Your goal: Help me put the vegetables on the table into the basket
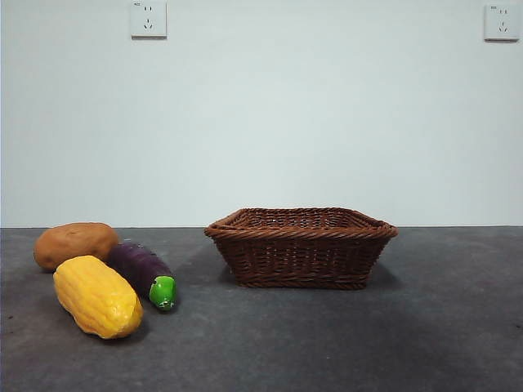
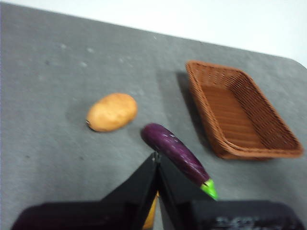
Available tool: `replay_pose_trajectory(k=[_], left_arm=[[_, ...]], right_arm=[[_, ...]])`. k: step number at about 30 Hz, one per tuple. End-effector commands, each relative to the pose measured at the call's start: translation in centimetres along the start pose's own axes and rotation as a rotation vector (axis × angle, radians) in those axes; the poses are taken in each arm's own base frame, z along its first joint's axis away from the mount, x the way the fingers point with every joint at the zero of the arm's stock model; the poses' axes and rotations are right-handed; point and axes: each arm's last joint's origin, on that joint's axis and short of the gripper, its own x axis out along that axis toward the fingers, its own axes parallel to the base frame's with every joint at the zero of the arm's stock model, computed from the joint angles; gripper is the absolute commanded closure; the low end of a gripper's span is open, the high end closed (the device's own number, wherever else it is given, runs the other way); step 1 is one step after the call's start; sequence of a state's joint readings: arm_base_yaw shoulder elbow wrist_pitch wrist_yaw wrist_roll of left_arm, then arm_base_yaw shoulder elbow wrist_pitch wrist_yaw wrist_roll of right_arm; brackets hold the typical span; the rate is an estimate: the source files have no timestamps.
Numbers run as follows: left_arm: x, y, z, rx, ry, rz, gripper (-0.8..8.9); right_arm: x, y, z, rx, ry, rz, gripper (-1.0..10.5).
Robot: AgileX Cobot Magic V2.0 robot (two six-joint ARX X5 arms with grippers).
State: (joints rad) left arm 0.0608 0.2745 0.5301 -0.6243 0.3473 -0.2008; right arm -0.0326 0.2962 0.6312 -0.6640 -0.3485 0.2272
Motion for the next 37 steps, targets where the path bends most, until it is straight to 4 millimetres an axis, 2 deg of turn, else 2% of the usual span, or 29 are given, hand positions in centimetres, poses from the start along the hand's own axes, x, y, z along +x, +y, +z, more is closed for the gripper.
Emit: replay_pose_trajectory(k=[1,8,14,19,20,21,23,24,25,32,34,37], left_arm=[[-0.5,-0.4,0.9,-0.003,0.021,-0.022,8.20],[-1.6,-1.2,2.7,0.046,0.074,-0.015,8.20],[-1.8,-1.5,3.6,0.050,0.093,-0.016,8.19],[-1.2,-1.5,3.6,0.048,0.128,-0.045,7.96],[-1.0,-1.6,3.6,0.045,0.139,-0.080,7.09],[-0.9,-1.6,3.7,0.042,0.144,-0.100,5.96],[-0.6,-1.5,3.8,0.039,0.149,-0.108,2.48],[-0.4,-1.5,3.9,0.038,0.152,-0.109,1.70],[-0.2,-1.5,4.0,0.036,0.156,-0.113,1.71],[0.5,-1.4,4.7,0.025,0.181,-0.129,1.71],[0.5,-1.6,5.4,0.027,0.175,-0.130,1.71],[0.6,-1.8,6.6,0.030,0.167,-0.131,1.71]], right_arm=[[-0.6,0.6,1.7,-0.087,0.049,-0.005,9.6],[0.0,0.9,3.9,-0.119,0.210,-0.023,9.6],[1.5,0.6,4.1,-0.109,0.306,0.038,9.6],[1.7,0.5,4.1,-0.115,0.313,0.039,9.4],[1.7,0.6,4.1,-0.113,0.313,0.046,8.9],[1.7,0.6,4.1,-0.110,0.313,0.067,8.0],[1.7,0.8,4.1,-0.101,0.316,0.121,5.1],[1.7,0.8,4.1,-0.097,0.317,0.127,4.0],[1.7,0.8,4.1,-0.095,0.318,0.127,3.7],[2.4,0.6,4.3,-0.076,0.339,0.137,3.8],[3.4,0.3,4.7,-0.067,0.345,0.136,3.8],[6.1,-0.3,5.8,-0.013,0.328,0.155,3.8]])
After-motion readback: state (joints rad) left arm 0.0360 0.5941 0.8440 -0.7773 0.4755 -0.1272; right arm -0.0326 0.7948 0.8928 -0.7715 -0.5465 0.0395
